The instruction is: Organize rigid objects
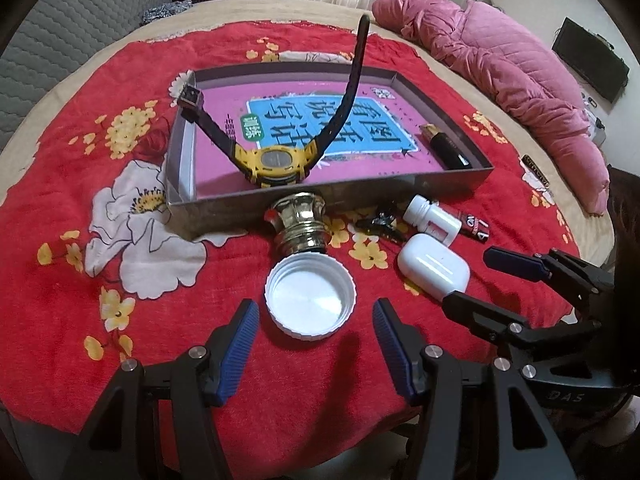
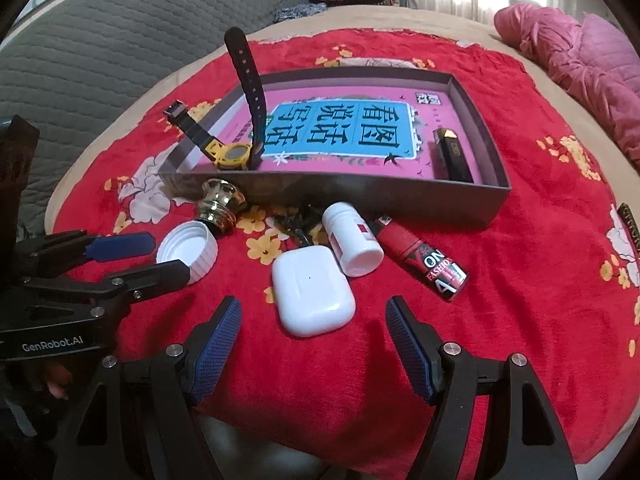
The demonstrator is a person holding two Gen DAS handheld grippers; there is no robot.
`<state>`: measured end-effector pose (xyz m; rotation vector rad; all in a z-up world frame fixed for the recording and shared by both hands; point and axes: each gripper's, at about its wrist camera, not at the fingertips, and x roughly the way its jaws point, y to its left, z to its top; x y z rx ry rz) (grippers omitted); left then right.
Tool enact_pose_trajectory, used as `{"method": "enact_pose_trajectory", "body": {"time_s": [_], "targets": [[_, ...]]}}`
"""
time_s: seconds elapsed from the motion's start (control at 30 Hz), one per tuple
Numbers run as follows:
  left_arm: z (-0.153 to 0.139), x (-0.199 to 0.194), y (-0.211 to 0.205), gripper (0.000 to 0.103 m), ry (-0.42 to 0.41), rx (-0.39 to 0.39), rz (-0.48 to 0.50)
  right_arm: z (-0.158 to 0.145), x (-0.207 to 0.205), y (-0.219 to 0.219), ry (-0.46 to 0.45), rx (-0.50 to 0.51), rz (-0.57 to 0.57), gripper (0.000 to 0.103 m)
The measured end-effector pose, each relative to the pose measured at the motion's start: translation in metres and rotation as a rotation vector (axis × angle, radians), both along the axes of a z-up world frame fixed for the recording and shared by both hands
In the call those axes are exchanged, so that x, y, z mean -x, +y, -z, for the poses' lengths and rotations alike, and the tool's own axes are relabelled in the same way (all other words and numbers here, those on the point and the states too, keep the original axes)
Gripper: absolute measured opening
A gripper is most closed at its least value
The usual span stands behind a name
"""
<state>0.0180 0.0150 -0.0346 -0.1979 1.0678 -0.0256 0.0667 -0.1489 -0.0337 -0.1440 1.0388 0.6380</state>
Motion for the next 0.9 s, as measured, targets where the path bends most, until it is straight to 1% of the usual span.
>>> {"method": "enact_pose_trajectory", "body": {"time_s": [0.2,0.37,0.57,0.77,0.8,0.87,0.9], "targets": [[0.010,-0.006,0.003,0.059,0.017,-0.004,-0.016,0.011,-0.008,-0.003,0.042,-0.009,0.014,0.075],[0.015,-0.010,0.006,0.059,0.018,0.015,-0.019,0.018,-0.017,-0.006,0.064,-0.026,0.028,0.075],[0.018,-0.014,0.009,0.059,0.019,0.031,-0.021,0.022,-0.020,0.001,0.059,-0.028,0.002,0.075],[0.020,-0.017,0.010,0.059,0.019,0.035,-0.026,0.022,-0.016,0.010,0.044,-0.038,-0.052,0.075],[0.019,-0.017,0.011,0.059,0.020,0.034,-0.025,0.021,-0.015,0.011,0.043,-0.040,-0.060,0.074],[0.020,-0.018,0.010,0.059,0.022,0.029,-0.025,0.020,-0.013,0.013,0.038,-0.047,-0.073,0.067],[0.020,-0.018,0.010,0.059,0.023,0.028,-0.025,0.020,-0.013,0.014,0.034,-0.044,-0.076,0.066]]}}
